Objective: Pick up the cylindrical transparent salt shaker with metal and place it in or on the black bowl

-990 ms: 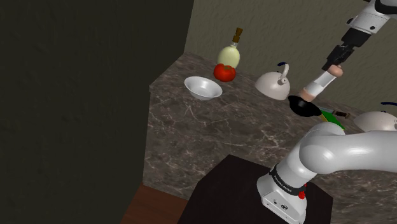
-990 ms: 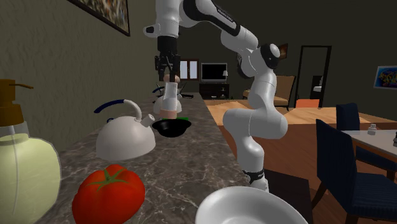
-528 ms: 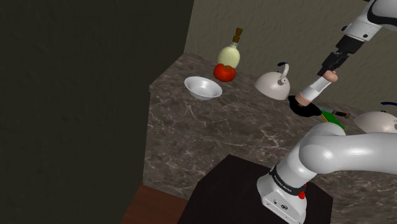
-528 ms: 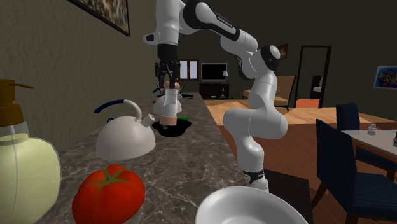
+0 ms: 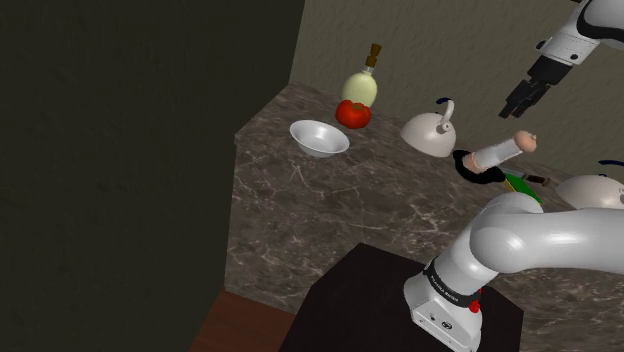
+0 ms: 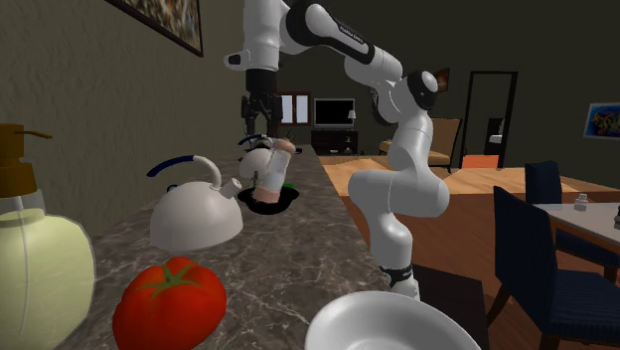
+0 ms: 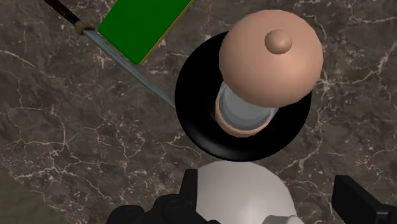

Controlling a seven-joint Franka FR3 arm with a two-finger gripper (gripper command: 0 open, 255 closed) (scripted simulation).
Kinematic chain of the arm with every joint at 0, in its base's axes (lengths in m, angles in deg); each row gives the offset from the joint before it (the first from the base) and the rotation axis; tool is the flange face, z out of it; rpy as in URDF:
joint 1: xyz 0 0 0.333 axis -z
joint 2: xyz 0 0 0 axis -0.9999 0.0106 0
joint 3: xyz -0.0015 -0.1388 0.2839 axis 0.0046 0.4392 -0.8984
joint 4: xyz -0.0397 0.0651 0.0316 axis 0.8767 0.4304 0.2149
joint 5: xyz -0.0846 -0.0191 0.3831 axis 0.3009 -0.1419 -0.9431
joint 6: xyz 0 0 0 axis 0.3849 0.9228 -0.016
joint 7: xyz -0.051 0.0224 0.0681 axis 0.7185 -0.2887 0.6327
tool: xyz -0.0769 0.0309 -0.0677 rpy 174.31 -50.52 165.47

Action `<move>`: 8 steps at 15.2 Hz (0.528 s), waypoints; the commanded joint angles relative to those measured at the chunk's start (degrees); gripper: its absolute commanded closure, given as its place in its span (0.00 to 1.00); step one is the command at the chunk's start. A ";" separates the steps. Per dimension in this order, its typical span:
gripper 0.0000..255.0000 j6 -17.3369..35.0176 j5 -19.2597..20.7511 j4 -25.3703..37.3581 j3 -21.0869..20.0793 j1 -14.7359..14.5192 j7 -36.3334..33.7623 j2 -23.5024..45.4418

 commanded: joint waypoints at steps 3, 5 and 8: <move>0.00 0.00 0.00 0.00 0.00 0.00 0.00 0.00; 0.00 -3.01 -1.08 4.73 -0.95 -0.65 0.65 1.82; 0.00 -5.73 -1.96 9.22 -1.61 -1.26 1.31 3.68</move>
